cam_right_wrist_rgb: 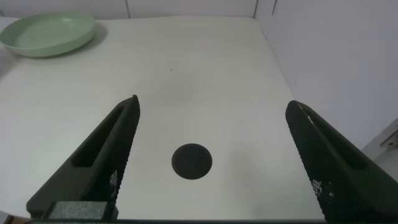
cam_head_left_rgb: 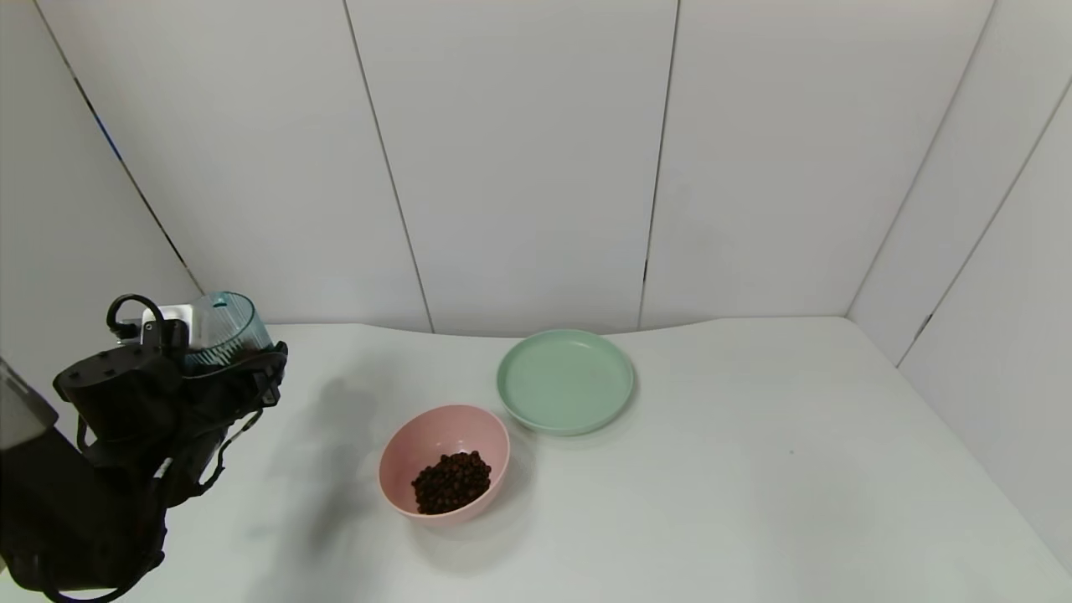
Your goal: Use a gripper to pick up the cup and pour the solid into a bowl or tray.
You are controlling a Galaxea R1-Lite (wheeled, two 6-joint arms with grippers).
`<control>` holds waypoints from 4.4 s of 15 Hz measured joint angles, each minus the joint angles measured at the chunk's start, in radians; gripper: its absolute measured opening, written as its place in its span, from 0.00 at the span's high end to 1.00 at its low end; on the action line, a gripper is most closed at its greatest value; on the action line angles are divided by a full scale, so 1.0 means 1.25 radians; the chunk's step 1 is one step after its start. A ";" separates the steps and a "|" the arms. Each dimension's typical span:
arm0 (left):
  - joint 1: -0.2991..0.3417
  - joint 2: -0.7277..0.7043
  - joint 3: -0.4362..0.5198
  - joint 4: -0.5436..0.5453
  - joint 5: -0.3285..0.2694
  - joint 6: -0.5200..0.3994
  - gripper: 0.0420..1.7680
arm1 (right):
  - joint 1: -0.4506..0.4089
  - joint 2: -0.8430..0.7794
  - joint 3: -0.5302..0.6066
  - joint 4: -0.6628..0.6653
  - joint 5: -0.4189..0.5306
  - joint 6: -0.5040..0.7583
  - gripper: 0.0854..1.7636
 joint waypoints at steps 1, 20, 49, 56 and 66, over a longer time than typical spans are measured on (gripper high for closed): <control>0.003 0.022 -0.013 -0.014 0.009 -0.009 0.26 | 0.000 0.000 0.000 0.000 0.000 0.000 0.03; 0.051 0.254 -0.160 0.015 0.032 -0.053 0.26 | 0.000 0.000 0.000 0.000 0.000 0.000 0.03; 0.044 -0.137 0.093 0.281 0.024 -0.048 0.04 | 0.000 0.000 0.000 0.000 0.000 0.000 0.03; -0.013 -0.470 0.214 0.414 0.010 -0.021 0.04 | 0.000 0.000 0.000 0.000 0.000 0.000 0.03; -0.075 -0.867 0.286 0.691 -0.112 0.023 0.03 | 0.000 0.000 0.000 0.000 0.000 0.000 0.03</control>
